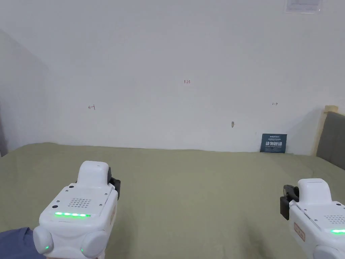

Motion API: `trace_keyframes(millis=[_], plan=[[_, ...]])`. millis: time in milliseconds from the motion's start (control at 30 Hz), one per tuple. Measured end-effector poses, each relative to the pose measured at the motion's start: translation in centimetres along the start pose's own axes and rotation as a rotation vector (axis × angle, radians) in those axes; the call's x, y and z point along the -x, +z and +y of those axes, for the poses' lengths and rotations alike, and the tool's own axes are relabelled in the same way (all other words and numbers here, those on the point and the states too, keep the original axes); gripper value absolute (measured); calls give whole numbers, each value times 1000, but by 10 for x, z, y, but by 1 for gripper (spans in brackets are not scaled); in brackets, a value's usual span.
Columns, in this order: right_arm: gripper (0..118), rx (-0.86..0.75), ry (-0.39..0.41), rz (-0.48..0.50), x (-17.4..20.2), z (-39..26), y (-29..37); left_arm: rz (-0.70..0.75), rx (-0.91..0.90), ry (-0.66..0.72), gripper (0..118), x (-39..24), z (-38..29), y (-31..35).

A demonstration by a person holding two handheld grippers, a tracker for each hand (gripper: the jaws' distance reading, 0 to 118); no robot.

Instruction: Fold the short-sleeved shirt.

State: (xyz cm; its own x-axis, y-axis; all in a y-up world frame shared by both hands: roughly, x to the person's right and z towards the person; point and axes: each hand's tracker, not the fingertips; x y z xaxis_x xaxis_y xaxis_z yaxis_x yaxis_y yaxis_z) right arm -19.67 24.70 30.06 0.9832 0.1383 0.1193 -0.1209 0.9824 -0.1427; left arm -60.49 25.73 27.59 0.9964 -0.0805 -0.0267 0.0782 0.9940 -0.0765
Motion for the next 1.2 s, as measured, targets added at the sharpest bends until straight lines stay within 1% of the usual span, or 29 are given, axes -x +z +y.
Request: trace_keyframes(millis=[100,167,267,367,500,600,633,700,800,833,900,967,1000,1067,1100,1200], plan=[[0,10,-15,9,5,6,3,12,2,17,0,8,4,2],[0,-1,-10,27,14,14,3,30,5,46,0,18,6,7],[0,-28,4,89,34,27,0,71,15,57,0,43,11,20],[0,-50,7,174,71,41,-4,148,18,51,0,77,12,40],[0,-74,20,323,139,55,-11,279,37,85,0,132,9,77],[0,-73,-4,460,196,57,-8,385,78,93,0,167,6,108],[0,-74,8,501,213,56,-3,432,97,99,0,177,4,120],[0,-74,17,568,248,54,4,462,102,125,0,195,-4,142],[0,-60,5,669,284,49,12,524,117,116,0,214,-17,165],[0,-57,11,678,293,48,14,524,126,120,0,219,-21,169],[0,-61,25,702,306,42,9,542,147,132,0,229,-28,172],[0,-74,62,701,314,39,7,565,168,144,1,236,-33,168],[0,-76,72,700,316,38,5,568,176,150,1,238,-34,164],[0,-71,63,699,309,43,4,546,192,162,1,247,-33,150],[0,-63,54,696,306,42,-1,531,216,155,1,251,-30,138],[0,-54,60,663,294,37,-13,374,372,120,1,261,-19,86]])
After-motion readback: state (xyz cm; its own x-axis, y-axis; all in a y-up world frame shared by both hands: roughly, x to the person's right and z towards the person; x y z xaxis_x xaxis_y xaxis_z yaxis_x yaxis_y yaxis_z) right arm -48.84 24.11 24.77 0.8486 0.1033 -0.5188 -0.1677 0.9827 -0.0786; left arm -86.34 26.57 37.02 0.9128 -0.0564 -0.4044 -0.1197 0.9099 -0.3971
